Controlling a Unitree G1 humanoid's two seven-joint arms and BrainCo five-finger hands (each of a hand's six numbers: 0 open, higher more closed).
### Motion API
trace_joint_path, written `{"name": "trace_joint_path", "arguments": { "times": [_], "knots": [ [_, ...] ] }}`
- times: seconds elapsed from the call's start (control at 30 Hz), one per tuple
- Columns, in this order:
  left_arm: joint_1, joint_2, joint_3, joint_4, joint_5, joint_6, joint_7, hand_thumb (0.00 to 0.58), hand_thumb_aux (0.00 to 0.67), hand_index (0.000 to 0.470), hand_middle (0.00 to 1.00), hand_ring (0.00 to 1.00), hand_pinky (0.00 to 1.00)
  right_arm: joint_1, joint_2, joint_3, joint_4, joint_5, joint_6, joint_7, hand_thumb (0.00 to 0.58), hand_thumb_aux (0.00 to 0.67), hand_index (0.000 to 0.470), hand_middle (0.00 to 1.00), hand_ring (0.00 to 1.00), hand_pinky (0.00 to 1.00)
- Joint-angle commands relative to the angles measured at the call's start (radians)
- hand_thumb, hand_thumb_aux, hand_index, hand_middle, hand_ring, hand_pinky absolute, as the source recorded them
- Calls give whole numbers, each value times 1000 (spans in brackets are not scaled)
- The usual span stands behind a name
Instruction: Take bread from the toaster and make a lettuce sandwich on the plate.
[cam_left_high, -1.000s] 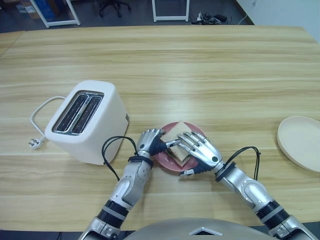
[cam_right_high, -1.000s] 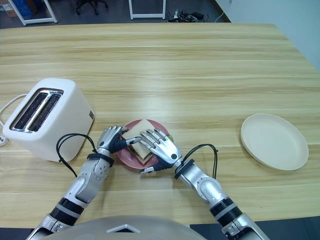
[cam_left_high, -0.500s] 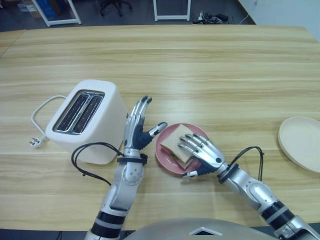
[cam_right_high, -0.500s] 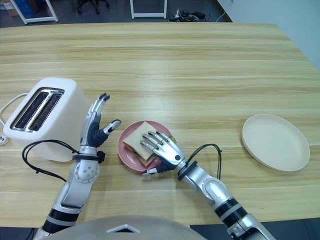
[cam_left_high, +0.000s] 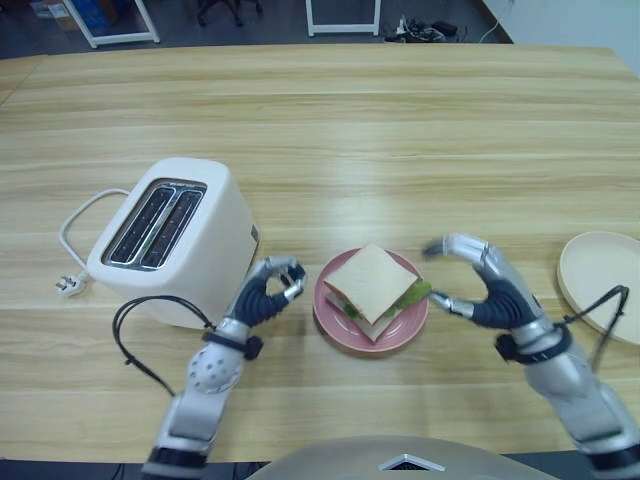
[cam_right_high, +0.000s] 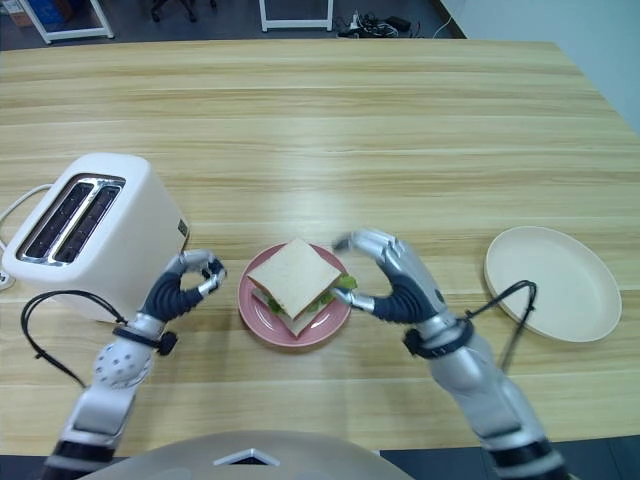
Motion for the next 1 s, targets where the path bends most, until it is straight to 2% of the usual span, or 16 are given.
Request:
{"name": "trace_joint_path", "arguments": {
  "times": [0.03, 0.1, 0.23, 0.47, 0.7, 1.0],
  "knots": [
    [227, 188, 61, -116, 40, 68, -186, 580, 670, 470, 1000, 1000, 1000, 245, -204, -160, -15, 95, 21, 268, 580, 670, 470, 1000, 1000, 1000],
    [248, 205, 62, -132, 95, 125, -206, 580, 670, 470, 1000, 1000, 1000, 222, -182, -135, -14, 68, 82, 314, 580, 670, 470, 1000, 1000, 1000],
    [214, 191, -7, -130, 177, 207, -244, 580, 670, 470, 1000, 1000, 1000, 83, -91, 22, 23, -52, 180, 396, 580, 670, 470, 1000, 1000, 1000],
    [49, 92, -154, -35, 301, 285, -237, 580, 670, 470, 1000, 1000, 1000, -126, 100, 271, 198, -315, 219, 421, 580, 670, 470, 1000, 1000, 1000],
    [-194, -21, -221, 184, 422, 365, -149, 580, 670, 470, 1000, 1000, 1000, -324, 209, 306, 420, -448, 201, 257, 580, 670, 470, 1000, 1000, 1000],
    [-466, -131, -259, 532, 438, 334, 12, 580, 670, 470, 1000, 1000, 1000, -611, 349, 356, 821, -494, 140, 33, 580, 670, 470, 1000, 1000, 1000]
  ]
}}
